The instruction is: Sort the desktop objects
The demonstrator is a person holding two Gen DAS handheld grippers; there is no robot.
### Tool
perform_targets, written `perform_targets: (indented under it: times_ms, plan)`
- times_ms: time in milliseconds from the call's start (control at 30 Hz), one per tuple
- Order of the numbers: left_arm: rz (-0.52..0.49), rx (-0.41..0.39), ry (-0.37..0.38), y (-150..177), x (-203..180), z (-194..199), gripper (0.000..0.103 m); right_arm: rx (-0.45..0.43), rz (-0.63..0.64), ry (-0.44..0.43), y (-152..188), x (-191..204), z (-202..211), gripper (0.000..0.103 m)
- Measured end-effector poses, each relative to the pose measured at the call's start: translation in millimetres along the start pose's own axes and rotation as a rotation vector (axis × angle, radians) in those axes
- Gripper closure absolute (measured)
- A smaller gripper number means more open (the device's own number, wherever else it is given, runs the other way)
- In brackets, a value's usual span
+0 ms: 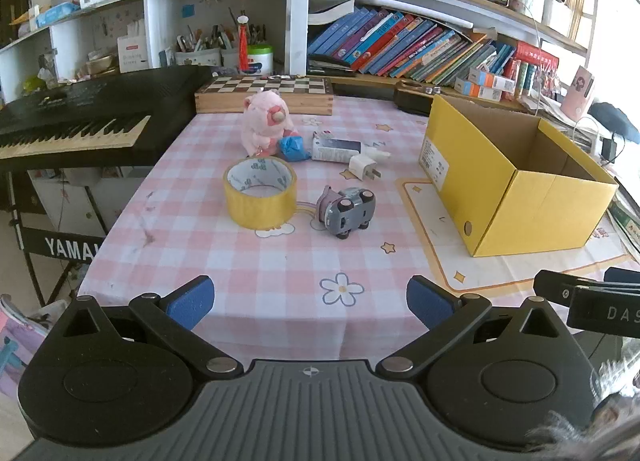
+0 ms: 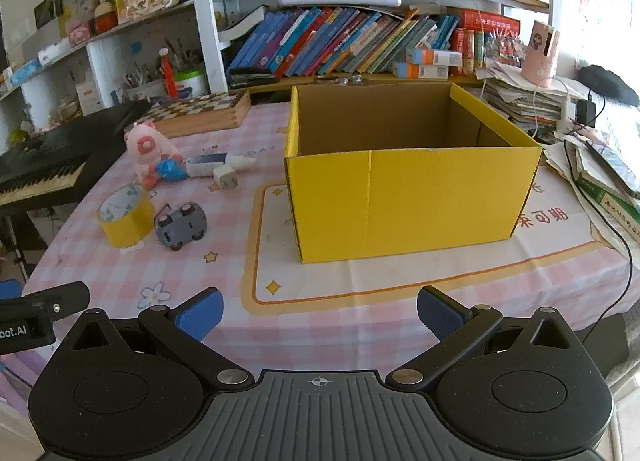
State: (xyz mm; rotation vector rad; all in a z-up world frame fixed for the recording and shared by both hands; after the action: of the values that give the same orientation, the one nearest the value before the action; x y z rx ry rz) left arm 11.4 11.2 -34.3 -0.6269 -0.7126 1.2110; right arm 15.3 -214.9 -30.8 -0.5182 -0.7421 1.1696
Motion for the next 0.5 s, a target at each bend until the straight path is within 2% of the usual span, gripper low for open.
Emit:
perform_targets:
  times_ms: [500]
  plan:
    - [0.007,0.000,-0.009,1.1,-1.8,-0.3,0.000,0.008,0.041,-0.005,1.8,5.9,3.6,0.000]
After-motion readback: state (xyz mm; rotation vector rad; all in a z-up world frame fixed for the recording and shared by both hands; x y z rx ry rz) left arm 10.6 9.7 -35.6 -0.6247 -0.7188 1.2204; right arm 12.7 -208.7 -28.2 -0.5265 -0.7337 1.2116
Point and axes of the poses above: each gripper's, at about its wrist camera, not at the fingertips, and z roughly against the way its jaws point, x to its left, y to its underside, the point moved 6 cm from there along -z, roughly the way its jaws point, and after that the axes turned 14 degrees about -z, right-handed, at the moved point
